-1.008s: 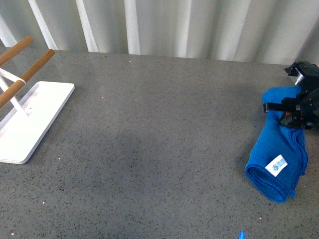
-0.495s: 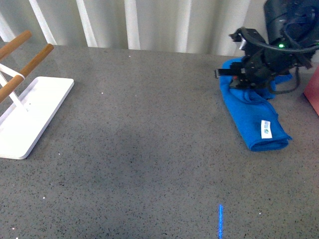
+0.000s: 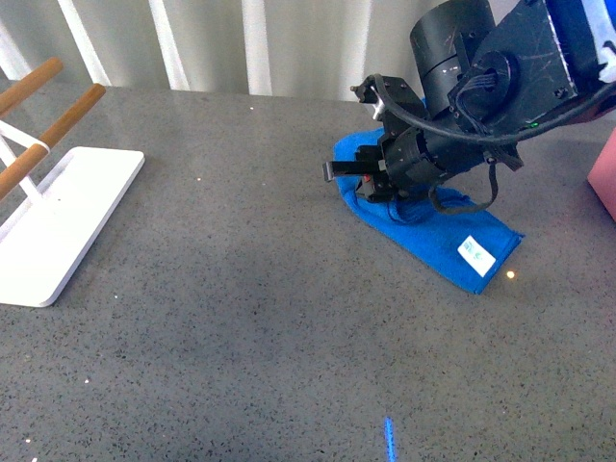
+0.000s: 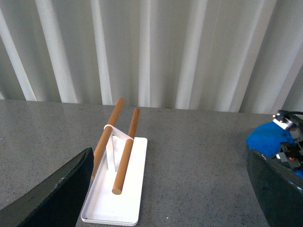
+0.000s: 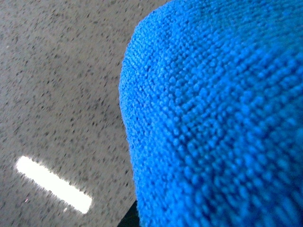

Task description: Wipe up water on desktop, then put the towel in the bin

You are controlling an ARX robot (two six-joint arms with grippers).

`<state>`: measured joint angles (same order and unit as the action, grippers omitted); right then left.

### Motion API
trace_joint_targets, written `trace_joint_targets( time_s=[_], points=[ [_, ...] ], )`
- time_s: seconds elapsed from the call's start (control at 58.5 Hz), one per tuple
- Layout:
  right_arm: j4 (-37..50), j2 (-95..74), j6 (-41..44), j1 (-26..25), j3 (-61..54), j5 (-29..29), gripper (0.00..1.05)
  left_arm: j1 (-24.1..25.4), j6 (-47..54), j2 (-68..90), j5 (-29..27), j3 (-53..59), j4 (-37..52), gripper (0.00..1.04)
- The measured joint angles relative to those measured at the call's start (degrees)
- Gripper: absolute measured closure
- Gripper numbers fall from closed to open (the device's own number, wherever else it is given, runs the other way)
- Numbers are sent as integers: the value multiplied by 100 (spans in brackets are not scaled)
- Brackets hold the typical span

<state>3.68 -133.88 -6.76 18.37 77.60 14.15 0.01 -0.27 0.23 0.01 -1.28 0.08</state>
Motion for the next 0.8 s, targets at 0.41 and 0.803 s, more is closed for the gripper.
trace_joint_targets(
  time_s=[0.41, 0.803],
  points=[
    [225, 1834, 553, -925, -2439, 214, 100, 0, 0, 0, 0, -2, 0, 7],
    [-763, 3005, 1294, -1602, -1792, 186, 100, 0, 0, 0, 0, -2, 0, 7]
  ],
)
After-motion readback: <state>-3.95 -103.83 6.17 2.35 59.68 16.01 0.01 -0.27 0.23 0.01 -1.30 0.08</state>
